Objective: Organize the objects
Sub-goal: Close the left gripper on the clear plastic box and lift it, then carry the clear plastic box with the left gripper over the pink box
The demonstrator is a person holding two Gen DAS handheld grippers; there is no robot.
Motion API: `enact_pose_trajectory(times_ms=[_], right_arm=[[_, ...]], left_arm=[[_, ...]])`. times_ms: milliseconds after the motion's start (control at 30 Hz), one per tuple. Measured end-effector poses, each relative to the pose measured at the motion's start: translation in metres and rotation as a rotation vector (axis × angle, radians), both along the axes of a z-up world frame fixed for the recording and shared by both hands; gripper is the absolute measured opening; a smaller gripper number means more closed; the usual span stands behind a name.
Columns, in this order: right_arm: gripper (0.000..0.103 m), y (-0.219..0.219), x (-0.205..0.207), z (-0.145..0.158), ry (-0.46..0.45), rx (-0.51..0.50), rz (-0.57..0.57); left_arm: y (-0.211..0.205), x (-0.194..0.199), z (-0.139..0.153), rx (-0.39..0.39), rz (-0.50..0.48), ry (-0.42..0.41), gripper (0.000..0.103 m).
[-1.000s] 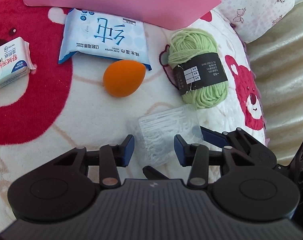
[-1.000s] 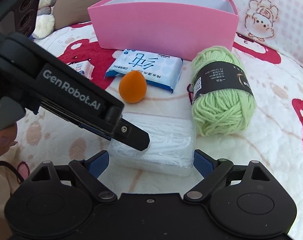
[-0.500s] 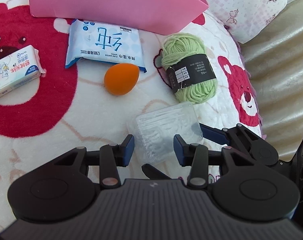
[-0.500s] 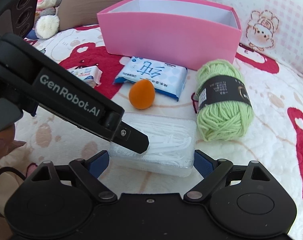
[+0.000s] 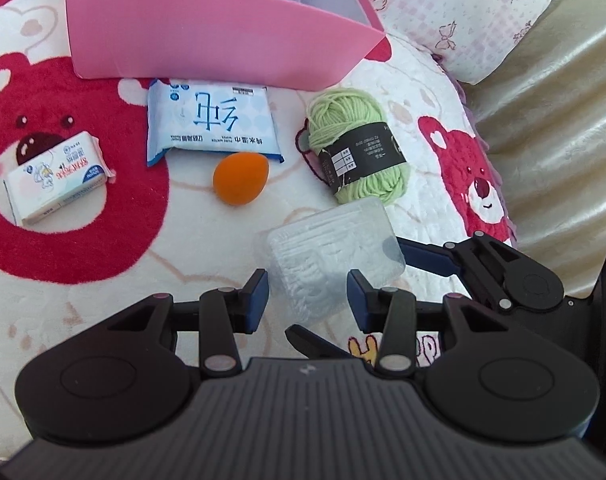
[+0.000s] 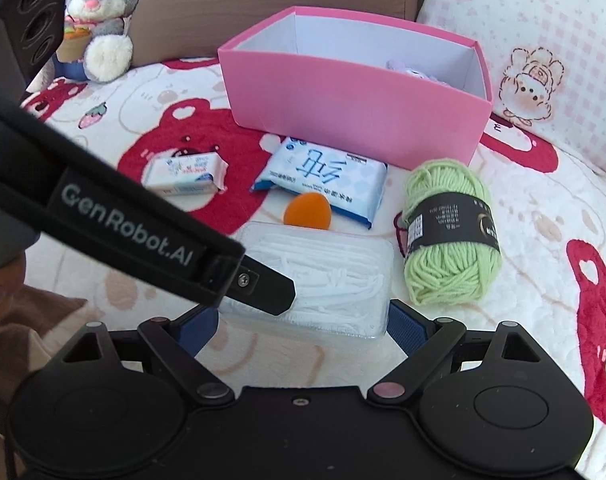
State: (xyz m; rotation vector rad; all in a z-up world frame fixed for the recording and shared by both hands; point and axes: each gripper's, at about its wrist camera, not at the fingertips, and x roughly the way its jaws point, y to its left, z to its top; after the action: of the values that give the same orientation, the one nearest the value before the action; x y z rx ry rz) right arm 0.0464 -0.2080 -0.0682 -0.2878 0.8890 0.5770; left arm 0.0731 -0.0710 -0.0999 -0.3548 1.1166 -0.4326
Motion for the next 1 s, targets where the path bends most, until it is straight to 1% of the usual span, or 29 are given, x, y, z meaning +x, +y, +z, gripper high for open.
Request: enact_pose_trajectory(times_ms=[133,367,500,700,867,1000], right_arm=[[0.093,0.001,-0.002,0.01,0.005,0.02,-0.008],[0.093,0.004,-0.005,0.03,0.017,0.06,-0.017],[0.093,0.009,-0.008,0.043,-0.005,0.054,-0.003],[0.093,0.013,-0.012,0.062,-0.028,0.066,0.012],[0.093,0.018,-0.012,0.072,-0.028,0.087,0.006],[0.093,0.022,-0.012,0.08,-0.046,0.085,0.018]], left_arm=[[0.003,-0.005,0.014,0.017,-0.02,-0.026,0.041],[0.01,-0.015,0.038,0.037,-0.027,-0.067,0.041],[0.015,-0.017,0.053,0.035,-0.031,-0.077,0.041],[0.02,-0.024,0.074,0.044,-0.025,-0.118,0.041],[0.022,-0.027,0.088,0.071,-0.025,-0.143,0.042],[0.025,-0.028,0.096,0.082,-0.022,-0.162,0.043]])
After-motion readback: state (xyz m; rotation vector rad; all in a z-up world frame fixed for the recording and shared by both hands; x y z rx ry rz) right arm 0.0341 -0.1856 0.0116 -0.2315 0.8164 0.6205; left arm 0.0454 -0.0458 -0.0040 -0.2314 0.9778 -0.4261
